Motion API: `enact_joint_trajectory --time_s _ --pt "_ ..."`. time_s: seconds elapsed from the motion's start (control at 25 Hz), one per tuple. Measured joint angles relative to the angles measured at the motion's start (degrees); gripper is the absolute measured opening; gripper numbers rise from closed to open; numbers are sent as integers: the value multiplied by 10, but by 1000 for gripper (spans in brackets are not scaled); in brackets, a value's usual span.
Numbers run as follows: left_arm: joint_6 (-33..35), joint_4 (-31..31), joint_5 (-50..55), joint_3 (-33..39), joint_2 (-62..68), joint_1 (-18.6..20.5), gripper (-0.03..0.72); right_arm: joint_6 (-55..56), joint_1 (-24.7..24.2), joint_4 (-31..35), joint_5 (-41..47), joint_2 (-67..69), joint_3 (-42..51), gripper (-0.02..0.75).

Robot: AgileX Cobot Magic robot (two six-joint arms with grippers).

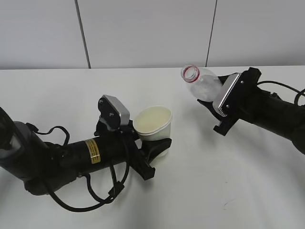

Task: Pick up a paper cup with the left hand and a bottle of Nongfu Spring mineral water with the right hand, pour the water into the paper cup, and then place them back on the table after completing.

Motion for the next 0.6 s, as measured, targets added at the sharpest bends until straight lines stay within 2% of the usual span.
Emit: enact_joint_trajectory --time_s 0.2,0.6 --pt "0 4 0 0 0 -16 366 -70 0 0 -32 0 0 463" --pt "0 29 0 0 0 -17 366 -169 0 -1 -37 0 0 463"
